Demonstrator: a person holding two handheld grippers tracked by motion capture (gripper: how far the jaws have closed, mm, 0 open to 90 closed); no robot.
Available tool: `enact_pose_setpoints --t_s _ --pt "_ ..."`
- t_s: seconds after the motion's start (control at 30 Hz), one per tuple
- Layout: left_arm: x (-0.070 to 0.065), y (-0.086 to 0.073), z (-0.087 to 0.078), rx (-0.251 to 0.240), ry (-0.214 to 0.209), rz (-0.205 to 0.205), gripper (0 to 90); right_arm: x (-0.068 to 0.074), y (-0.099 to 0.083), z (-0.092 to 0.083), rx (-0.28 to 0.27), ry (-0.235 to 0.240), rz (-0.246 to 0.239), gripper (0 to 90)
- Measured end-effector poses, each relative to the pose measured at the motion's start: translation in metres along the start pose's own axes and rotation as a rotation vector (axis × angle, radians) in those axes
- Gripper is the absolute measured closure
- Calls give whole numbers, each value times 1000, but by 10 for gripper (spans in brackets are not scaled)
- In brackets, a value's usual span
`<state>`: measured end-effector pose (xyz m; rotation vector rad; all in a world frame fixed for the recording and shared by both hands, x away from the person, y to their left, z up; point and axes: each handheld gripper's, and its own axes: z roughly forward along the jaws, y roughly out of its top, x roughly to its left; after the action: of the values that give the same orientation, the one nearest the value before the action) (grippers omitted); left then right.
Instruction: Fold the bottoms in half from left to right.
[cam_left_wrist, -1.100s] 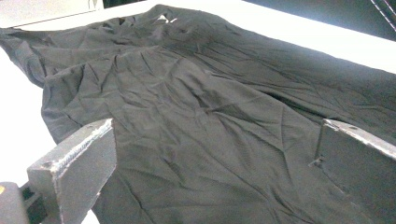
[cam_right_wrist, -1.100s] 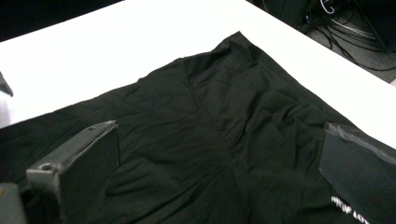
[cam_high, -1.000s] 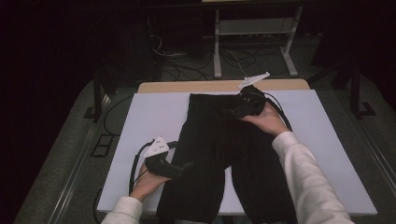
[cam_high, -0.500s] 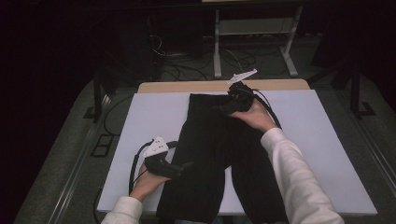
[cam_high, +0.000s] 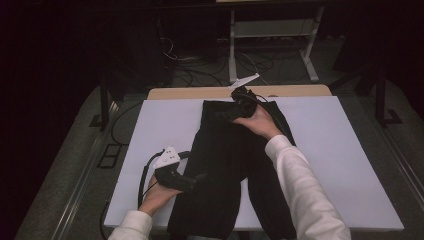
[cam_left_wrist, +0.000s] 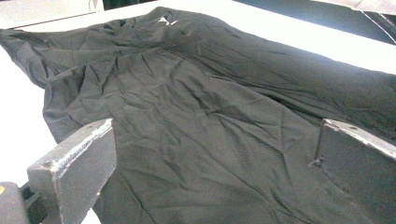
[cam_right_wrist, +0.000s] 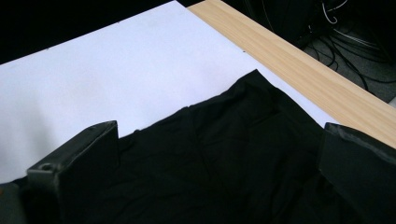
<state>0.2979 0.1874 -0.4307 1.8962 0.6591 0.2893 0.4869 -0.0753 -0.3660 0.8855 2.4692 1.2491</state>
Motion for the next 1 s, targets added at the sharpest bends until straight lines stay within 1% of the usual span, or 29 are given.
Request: enact_pose_setpoints --t_s 0.03,0.17,0.23,0.33,0.47,0.5,0.53,0.67,0.7,0.87,1.0 --pt "0 0 0 -1 0 -3 0 0 1 5 -3 -1 9 0" --pt "0 0 0 -4 1 -5 0 -1 0 12 3 -8 25 0" --pt "0 0 0 -2 0 -3 0 -1 -1 14 0 -11 26 0" --pt "0 0 -1 -4 0 -3 0 -2 -1 19 -11 -16 42 0" --pt "1 0 -1 -6 1 -6 0 -3 -2 24 -23 -11 61 0" --pt "1 0 -1 -6 0 -6 0 -1 -3 28 -27 0 68 0" --pt "1 0 -1 -5 0 -6 0 0 -3 30 -25 1 60 0" --pt "1 0 -1 -4 -1 -7 0 2 -2 36 -23 8 62 0" --pt "1 0 -1 -4 -1 -7 0 5 -1 41 -26 10 59 0" --pt "1 0 -1 -6 -1 -7 0 8 2 50 -50 20 65 0" --pt "1 0 -1 -8 0 -8 0 12 5 56 -50 32 62 0"
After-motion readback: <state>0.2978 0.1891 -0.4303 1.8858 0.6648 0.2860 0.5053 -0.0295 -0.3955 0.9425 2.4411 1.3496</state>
